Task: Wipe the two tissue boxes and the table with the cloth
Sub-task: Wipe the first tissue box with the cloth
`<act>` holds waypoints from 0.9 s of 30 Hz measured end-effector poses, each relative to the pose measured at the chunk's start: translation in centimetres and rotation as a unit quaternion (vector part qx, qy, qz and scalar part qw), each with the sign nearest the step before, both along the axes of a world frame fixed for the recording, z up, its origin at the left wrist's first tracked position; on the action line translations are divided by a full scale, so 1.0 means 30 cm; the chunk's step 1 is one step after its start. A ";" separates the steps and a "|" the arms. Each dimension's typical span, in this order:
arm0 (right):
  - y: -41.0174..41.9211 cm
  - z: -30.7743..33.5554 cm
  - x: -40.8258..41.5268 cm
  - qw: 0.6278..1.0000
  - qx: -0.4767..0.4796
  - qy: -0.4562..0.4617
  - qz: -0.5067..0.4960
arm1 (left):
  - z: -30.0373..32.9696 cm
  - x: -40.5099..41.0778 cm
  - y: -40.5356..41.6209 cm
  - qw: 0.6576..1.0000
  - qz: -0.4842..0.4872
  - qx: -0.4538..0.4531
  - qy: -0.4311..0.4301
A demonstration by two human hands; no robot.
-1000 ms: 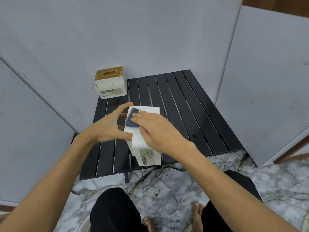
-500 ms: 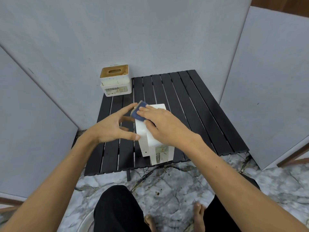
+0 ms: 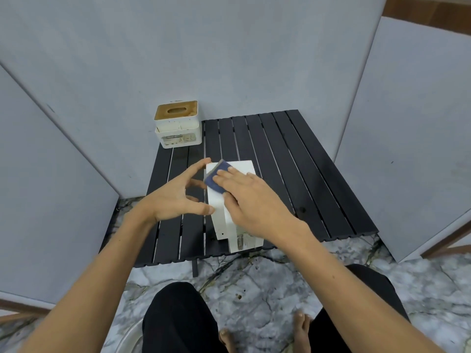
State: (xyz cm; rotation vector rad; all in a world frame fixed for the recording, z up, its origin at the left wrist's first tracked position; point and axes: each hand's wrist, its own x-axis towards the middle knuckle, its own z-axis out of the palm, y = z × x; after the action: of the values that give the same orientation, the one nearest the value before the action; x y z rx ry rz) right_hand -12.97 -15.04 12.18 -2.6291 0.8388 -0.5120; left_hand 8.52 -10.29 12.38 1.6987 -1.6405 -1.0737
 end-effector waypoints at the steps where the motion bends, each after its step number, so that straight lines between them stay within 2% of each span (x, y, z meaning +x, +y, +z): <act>1: -0.013 0.006 0.008 1.000 0.002 -0.001 0.004 | -0.002 -0.003 0.000 1.000 -0.002 0.000 0.002; 4: -0.084 0.021 0.024 0.999 0.023 -0.010 -0.022 | -0.007 -0.015 0.000 1.000 0.005 -0.010 0.013; 8: -0.109 -0.002 -0.002 0.987 0.130 -0.082 -0.049 | -0.043 -0.026 0.003 0.999 0.009 -0.018 0.027; 14: -0.122 -0.056 -0.101 0.925 0.266 -0.256 -0.092 | -0.132 -0.048 -0.006 0.999 -0.005 0.021 0.050; 21: -0.126 -0.118 -0.228 0.913 0.266 -0.279 -0.132 | -0.115 -0.045 -0.066 1.000 -0.003 0.005 0.023; 27: -0.136 -0.186 -0.301 0.910 0.286 -0.250 -0.168 | -0.029 -0.042 -0.183 0.998 -0.003 -0.017 -0.058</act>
State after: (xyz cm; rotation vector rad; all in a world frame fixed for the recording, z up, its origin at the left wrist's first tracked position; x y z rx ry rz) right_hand -22.01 -19.12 6.61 -1.7191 1.0649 -0.8335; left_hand 7.26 -15.78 11.50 1.7653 -1.7264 -0.9598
